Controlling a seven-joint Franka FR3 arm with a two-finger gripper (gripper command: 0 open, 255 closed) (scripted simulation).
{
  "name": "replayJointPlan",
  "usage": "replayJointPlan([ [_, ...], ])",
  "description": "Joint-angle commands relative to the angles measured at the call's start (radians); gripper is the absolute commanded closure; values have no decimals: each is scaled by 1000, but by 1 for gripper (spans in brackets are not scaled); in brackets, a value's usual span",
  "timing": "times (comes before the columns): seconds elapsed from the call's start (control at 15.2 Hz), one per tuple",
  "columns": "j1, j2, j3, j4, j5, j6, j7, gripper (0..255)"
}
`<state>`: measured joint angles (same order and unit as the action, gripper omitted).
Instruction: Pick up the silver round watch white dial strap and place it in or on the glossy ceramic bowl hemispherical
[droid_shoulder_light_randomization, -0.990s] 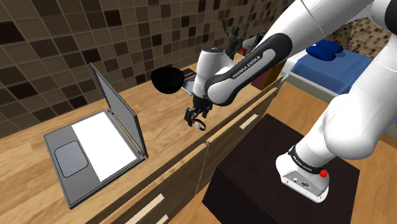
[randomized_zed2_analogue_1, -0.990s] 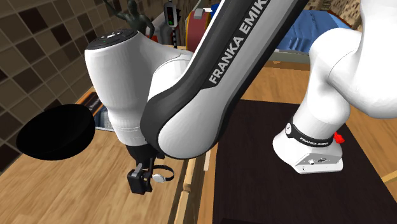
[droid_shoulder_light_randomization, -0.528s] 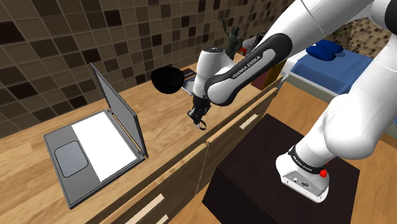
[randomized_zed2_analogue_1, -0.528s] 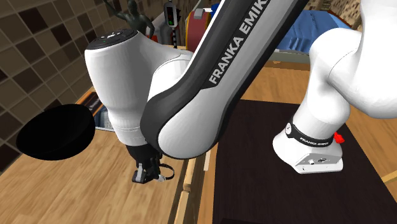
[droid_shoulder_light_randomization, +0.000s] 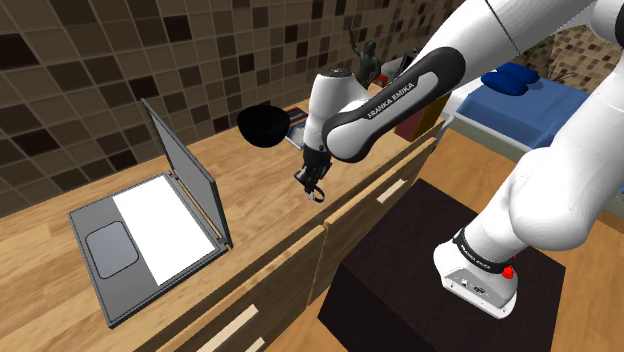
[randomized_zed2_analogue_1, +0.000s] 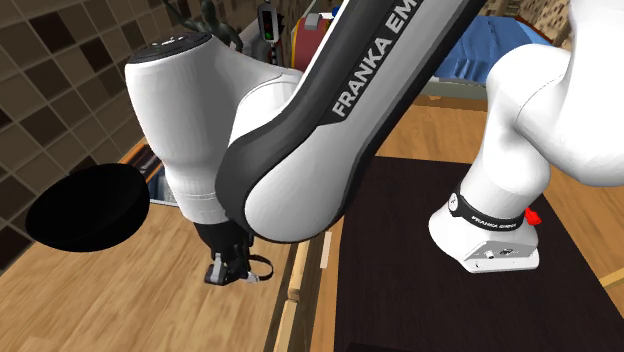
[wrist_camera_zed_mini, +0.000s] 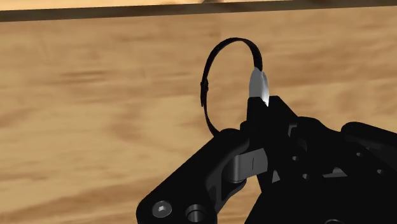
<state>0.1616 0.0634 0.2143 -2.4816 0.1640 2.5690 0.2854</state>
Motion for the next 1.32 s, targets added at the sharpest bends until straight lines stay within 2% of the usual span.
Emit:
replayJointPlan([
  [0.0,-1,-25,0,2,3,-27,-1,255],
  [1.25,-6,-218,-9,85,11,-302,10,255],
])
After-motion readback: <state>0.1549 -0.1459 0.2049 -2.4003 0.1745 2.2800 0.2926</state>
